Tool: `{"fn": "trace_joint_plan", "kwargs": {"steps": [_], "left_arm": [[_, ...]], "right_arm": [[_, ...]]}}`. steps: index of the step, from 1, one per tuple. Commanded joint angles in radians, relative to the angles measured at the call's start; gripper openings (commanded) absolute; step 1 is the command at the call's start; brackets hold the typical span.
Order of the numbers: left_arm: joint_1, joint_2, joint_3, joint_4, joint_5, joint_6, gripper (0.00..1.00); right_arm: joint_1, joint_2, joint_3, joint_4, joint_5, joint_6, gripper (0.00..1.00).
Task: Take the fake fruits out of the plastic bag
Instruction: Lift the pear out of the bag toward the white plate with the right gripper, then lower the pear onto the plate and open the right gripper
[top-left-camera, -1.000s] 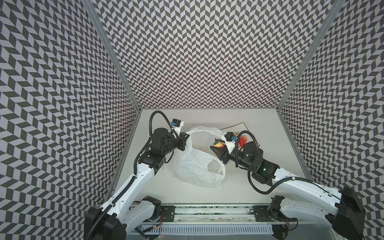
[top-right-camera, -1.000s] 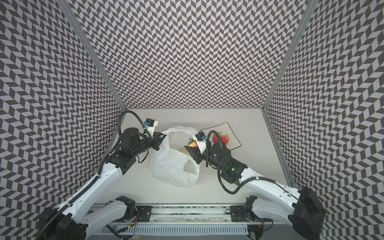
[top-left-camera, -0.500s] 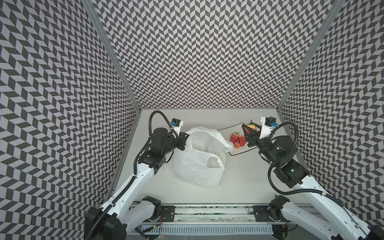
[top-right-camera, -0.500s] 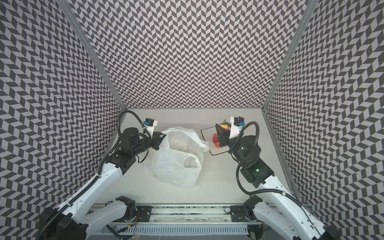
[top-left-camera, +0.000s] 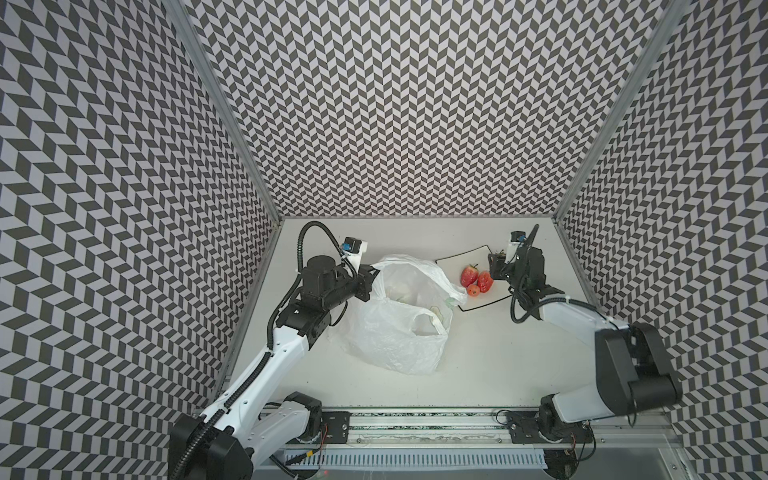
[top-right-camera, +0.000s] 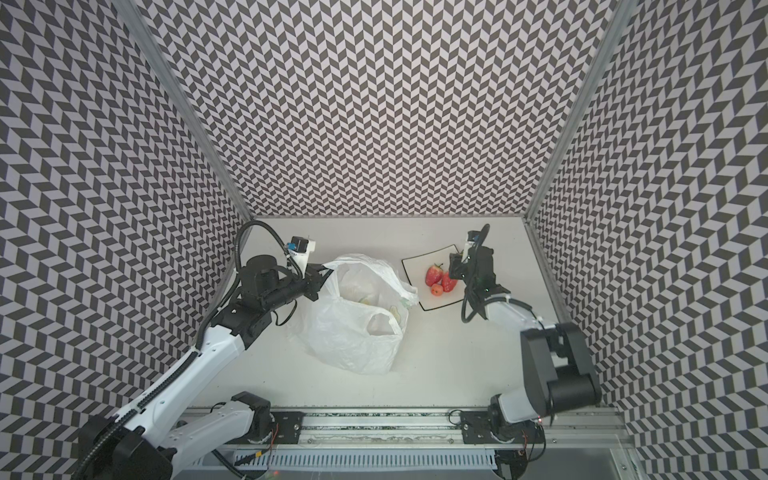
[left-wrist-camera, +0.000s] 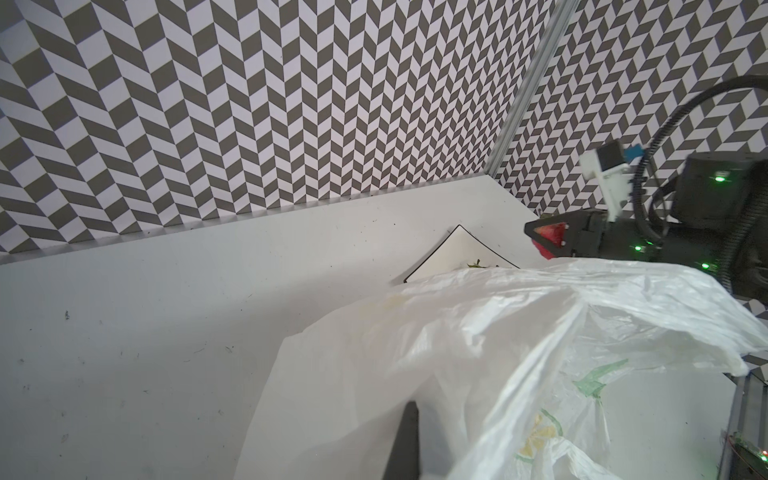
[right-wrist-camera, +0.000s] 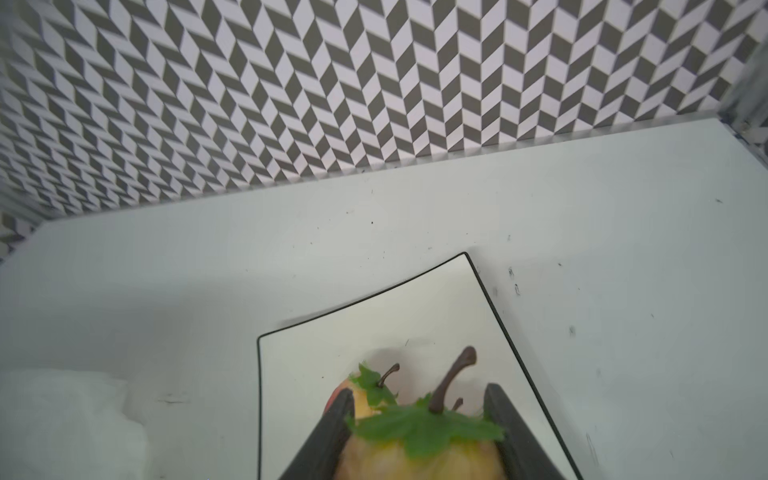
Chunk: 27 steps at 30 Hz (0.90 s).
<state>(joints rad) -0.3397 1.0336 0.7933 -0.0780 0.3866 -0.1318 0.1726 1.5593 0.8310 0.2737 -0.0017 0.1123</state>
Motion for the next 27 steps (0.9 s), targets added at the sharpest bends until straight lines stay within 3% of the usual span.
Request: {"fn": "trace_joint_plan", "kwargs": {"steps": [1,6,12,14,27], "left_arm": [[0.002,-0.012,0.029,-0.003,0.019,-0.005,0.0],[0.003,-0.009,0.035,-0.014,0.015,0.002,0.0],[0.002,0.002,0.052,-0.044,0.014,0.026,0.0],[0.002,0.007,0.056,-0.05,0.014,0.032,0.0],[0.002,0.035,0.065,-0.045,0.026,0.041,0.0]], "right_arm": [[-0.012,0.106,0.094,0.074,-0.073,-0.21,0.27],[-0.022,0.273,0.224,0.042,-0.112,-0.296,0.29],[-0.055,0.4,0.356,-0.031,-0.123,-0.289,0.32],[-0.059,0.445,0.428,-0.127,-0.139,-0.291,0.33],[-0.057,0.502,0.525,-0.327,-0.159,-0.272,0.46]]}}
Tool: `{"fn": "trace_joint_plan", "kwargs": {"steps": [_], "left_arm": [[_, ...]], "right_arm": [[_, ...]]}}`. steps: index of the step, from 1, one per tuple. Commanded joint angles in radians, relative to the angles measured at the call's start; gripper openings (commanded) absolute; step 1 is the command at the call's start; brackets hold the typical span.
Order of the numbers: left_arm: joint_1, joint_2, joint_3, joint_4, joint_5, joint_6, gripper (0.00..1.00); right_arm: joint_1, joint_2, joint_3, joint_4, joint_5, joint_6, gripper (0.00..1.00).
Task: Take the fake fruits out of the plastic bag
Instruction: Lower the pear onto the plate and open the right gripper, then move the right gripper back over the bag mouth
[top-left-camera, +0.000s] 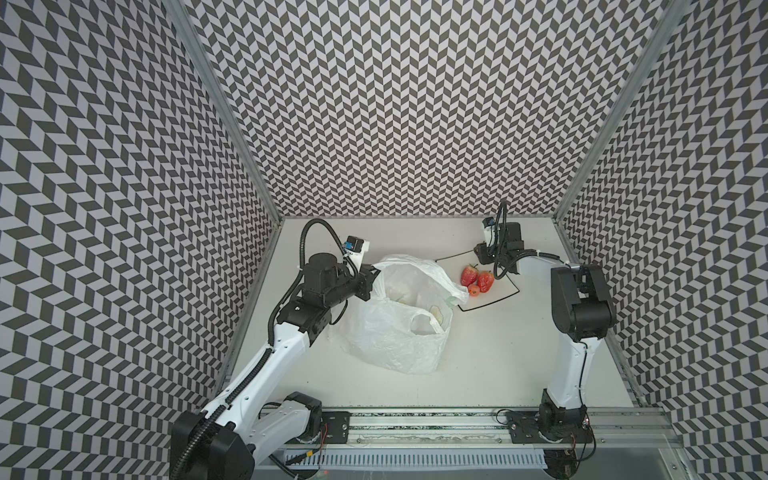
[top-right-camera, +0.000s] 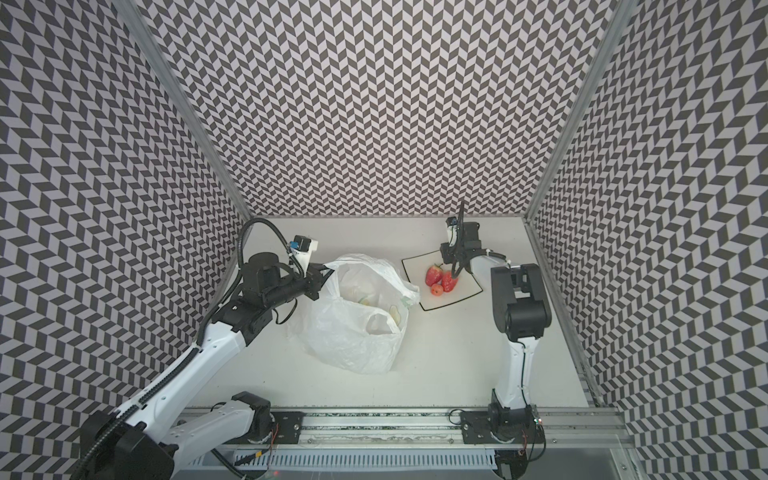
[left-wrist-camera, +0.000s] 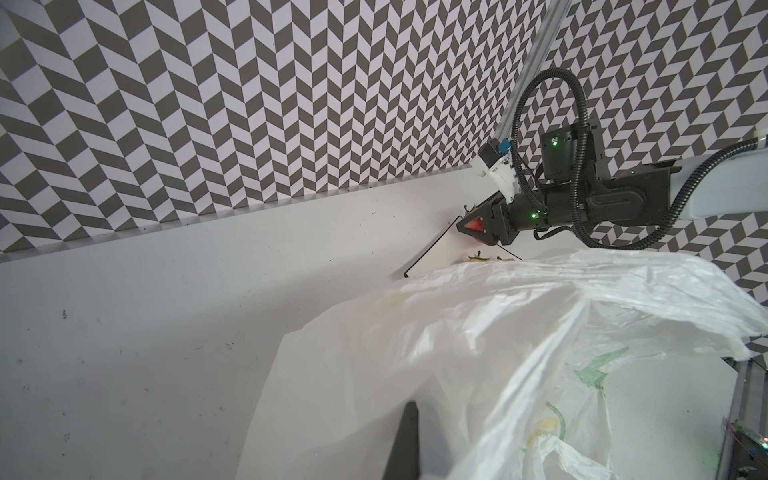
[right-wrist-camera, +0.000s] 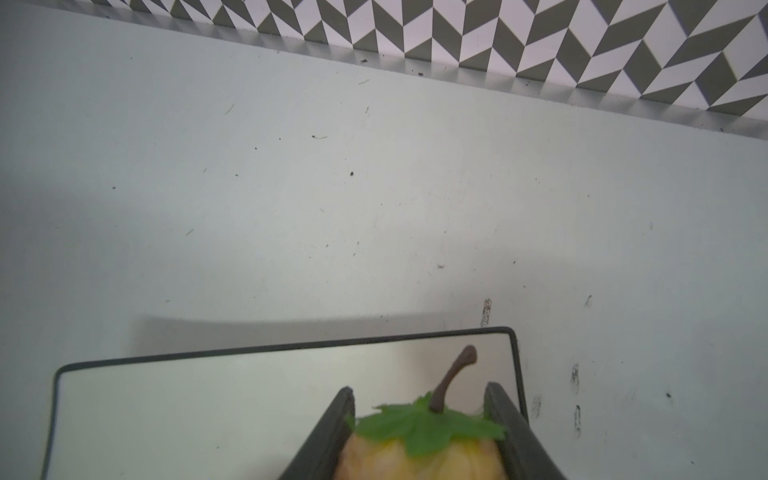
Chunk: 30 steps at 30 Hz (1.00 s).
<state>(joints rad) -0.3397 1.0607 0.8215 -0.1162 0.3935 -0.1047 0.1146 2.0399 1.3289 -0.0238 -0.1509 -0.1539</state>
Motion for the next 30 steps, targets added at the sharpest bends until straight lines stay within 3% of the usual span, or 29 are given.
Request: {"fn": "trace_joint_plan", "kwargs": {"steps": [1,16,23,30], "left_arm": [[0.002,0.011,0.039,-0.006,0.019,0.016,0.0],[0.003,0.011,0.044,-0.001,0.038,0.018,0.0],[0.003,0.01,0.043,0.001,0.035,0.013,0.0],[0.003,0.024,0.039,0.013,0.034,0.007,0.0]], "right_arm": [[0.0,0.024,0.029,-0.031,-0.009,-0.004,0.47],[-0.001,-0.054,0.047,-0.067,-0.053,-0.006,0.68],[0.0,-0.318,-0.024,-0.013,-0.166,0.039,0.68],[0.052,-0.673,-0.241,0.077,-0.309,0.126,0.68]]}}
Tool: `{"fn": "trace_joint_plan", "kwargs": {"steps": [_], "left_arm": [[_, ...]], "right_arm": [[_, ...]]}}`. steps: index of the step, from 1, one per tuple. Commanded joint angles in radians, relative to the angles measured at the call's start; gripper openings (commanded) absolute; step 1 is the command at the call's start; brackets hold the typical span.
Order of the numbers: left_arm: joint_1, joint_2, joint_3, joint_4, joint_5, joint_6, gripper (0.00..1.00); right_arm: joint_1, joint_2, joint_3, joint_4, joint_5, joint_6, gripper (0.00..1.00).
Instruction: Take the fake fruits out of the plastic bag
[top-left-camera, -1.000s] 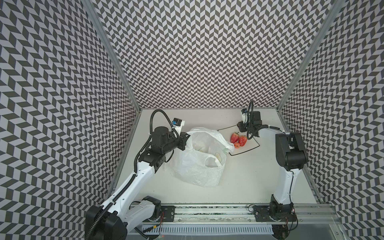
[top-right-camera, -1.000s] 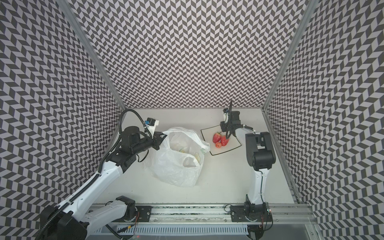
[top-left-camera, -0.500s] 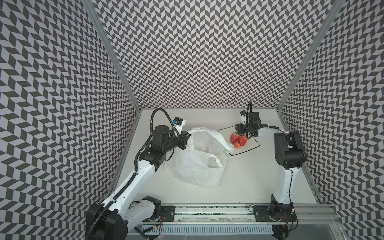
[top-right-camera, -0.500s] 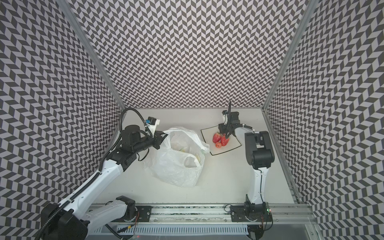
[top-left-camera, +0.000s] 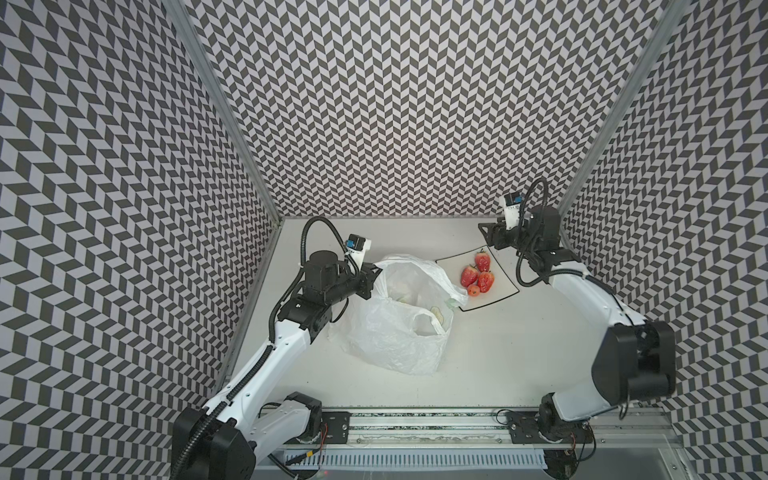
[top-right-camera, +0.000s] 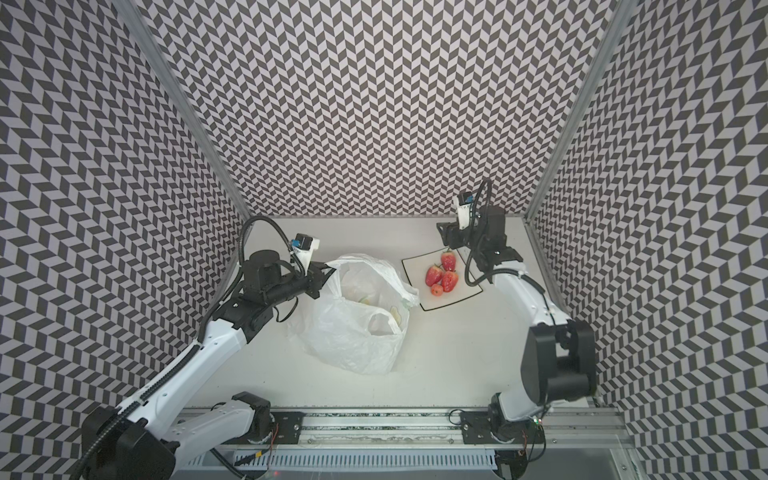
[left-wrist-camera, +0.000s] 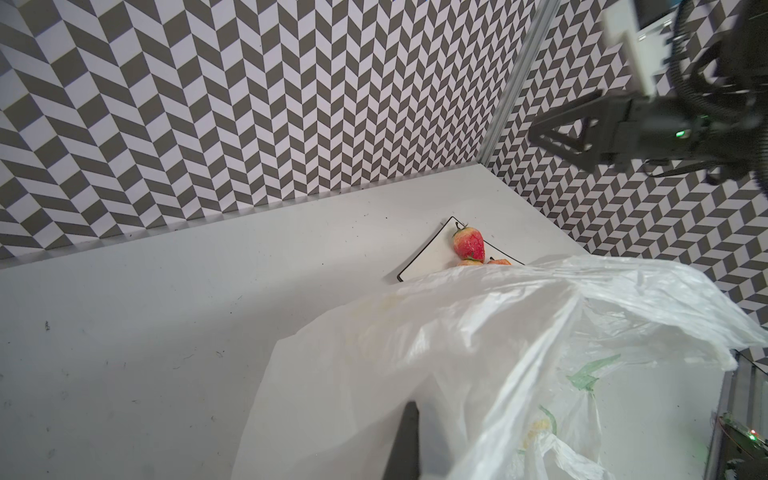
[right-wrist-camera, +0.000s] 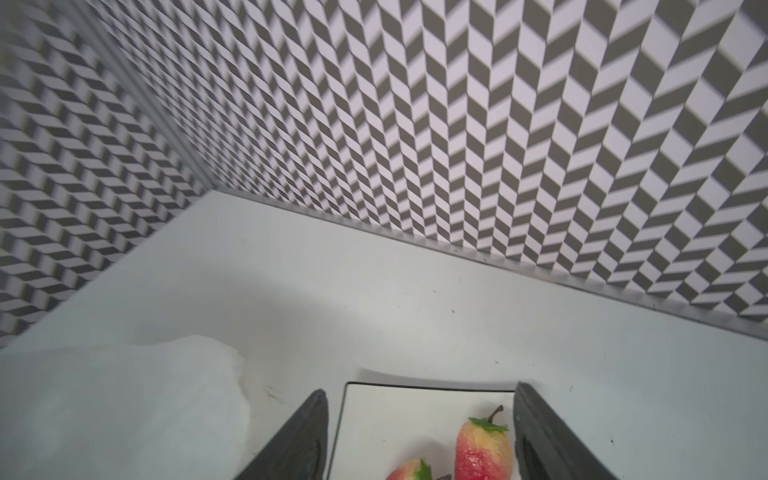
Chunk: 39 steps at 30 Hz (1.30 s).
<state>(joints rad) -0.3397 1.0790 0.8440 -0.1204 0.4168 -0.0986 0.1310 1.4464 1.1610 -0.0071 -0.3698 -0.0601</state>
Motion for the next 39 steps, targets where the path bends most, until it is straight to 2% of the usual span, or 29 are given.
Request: {"fn": "trace_joint_plan", "kwargs": {"steps": [1,4,7,10,13,15,21,25,28,30,33,35,39], "left_arm": [[0.002,0.007,0.017,0.018,0.01,0.0,0.0],[0.002,0.009,0.012,0.018,0.013,-0.004,0.0],[0.004,0.01,0.009,0.019,0.013,-0.004,0.0],[0.002,0.011,0.008,0.021,0.013,-0.004,0.0],[0.003,0.007,0.003,0.021,0.014,-0.004,0.0],[0.002,0.004,-0.001,0.022,0.014,-0.006,0.0],[0.003,-0.01,0.0,0.007,0.01,-0.004,0.0],[0.003,-0.017,-0.002,-0.002,0.005,-0.002,0.0],[0.004,-0.023,0.011,-0.024,-0.022,0.029,0.0],[0.012,-0.02,0.032,-0.028,-0.049,0.057,0.0],[0.022,0.021,0.08,-0.02,-0.044,0.083,0.0],[0.023,0.069,0.116,-0.006,-0.03,0.091,0.0],[0.023,0.176,0.194,0.053,0.002,0.091,0.0]], "right_arm": [[0.052,-0.138,-0.112,0.075,-0.103,0.032,0.68],[0.09,-0.265,-0.157,0.051,-0.177,0.061,0.69],[0.211,-0.321,-0.121,-0.121,-0.176,-0.006,0.71],[0.335,-0.336,-0.099,-0.234,-0.113,-0.051,0.72],[0.439,-0.324,-0.088,-0.273,0.031,-0.094,0.74],[0.483,-0.289,-0.064,-0.292,0.112,-0.13,0.75],[0.558,-0.142,0.035,-0.323,0.223,-0.185,0.74],[0.576,-0.064,0.082,-0.316,0.256,-0.187,0.59],[0.58,-0.033,0.104,-0.31,0.253,-0.175,0.39],[0.584,-0.031,0.11,-0.318,0.213,-0.174,0.2],[0.594,-0.05,0.096,-0.322,0.166,-0.158,0.03],[0.603,-0.07,0.075,-0.309,0.149,-0.131,0.0],[0.617,-0.12,0.03,-0.258,0.117,-0.043,0.0]]}}
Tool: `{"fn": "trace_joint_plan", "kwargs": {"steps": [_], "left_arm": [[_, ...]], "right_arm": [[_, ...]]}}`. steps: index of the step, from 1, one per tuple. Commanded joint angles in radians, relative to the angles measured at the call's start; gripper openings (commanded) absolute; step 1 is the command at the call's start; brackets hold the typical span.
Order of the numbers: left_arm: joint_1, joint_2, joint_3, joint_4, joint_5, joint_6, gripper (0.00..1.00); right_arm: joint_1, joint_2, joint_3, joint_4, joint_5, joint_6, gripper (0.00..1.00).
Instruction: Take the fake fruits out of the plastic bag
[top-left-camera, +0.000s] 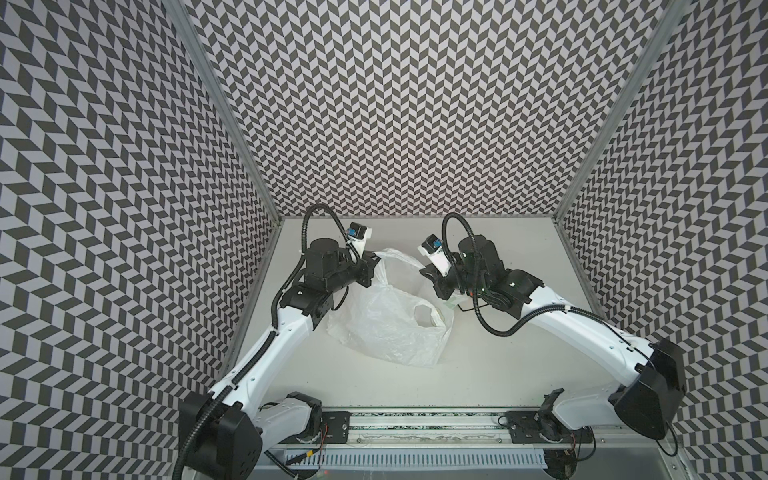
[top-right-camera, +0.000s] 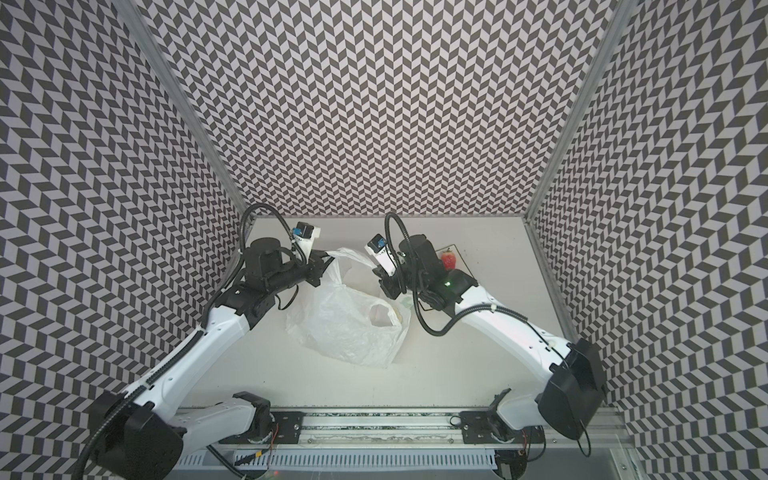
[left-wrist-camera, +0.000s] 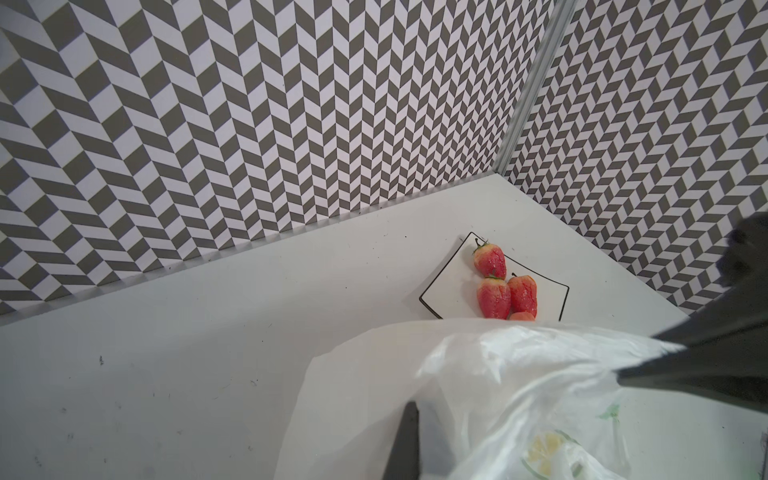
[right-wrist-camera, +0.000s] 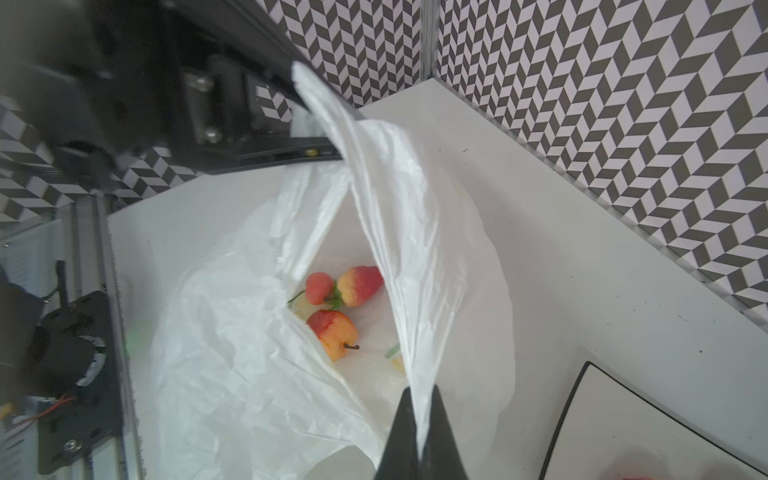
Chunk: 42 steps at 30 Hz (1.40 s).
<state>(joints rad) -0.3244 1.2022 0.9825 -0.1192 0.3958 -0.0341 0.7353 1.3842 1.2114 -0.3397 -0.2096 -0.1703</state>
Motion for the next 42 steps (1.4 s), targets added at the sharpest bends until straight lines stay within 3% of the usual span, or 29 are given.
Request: {"fn": "trace_joint_plan", "kwargs": {"steps": [1,4,8,11,15,21,26,31,36,42], "left_arm": [[0.007,0.084,0.082,0.067,0.032,0.025,0.0],[0.001,0.17,0.154,0.111,0.05,0.02,0.08],[-0.004,0.244,0.223,0.109,0.033,0.022,0.41],[-0.001,0.175,0.195,0.121,-0.05,0.017,0.61],[0.009,0.007,0.14,0.055,-0.162,0.017,0.74],[-0.018,-0.199,0.085,-0.236,-0.298,-0.109,0.75],[-0.232,-0.27,0.037,-0.447,-0.435,-0.339,0.67],[-0.403,-0.255,-0.042,-0.431,-0.425,-0.508,0.5],[-0.481,-0.2,-0.108,-0.376,-0.402,-0.482,0.42],[-0.486,-0.163,-0.123,-0.358,-0.405,-0.251,0.4]], "right_arm": [[0.017,-0.07,-0.033,0.097,-0.047,0.098,0.0],[0.019,-0.102,-0.088,0.205,-0.06,0.212,0.0],[0.021,-0.104,-0.156,0.398,-0.018,0.416,0.0],[0.022,-0.07,-0.176,0.491,0.037,0.524,0.0],[0.021,-0.017,-0.176,0.517,0.028,0.545,0.0],[0.02,0.001,-0.197,0.523,-0.002,0.52,0.0],[0.021,-0.001,-0.198,0.533,-0.007,0.535,0.0],[0.021,-0.017,-0.218,0.56,-0.017,0.575,0.0],[0.021,-0.034,-0.242,0.596,-0.039,0.618,0.0],[0.021,-0.046,-0.26,0.587,-0.033,0.625,0.0]]}}
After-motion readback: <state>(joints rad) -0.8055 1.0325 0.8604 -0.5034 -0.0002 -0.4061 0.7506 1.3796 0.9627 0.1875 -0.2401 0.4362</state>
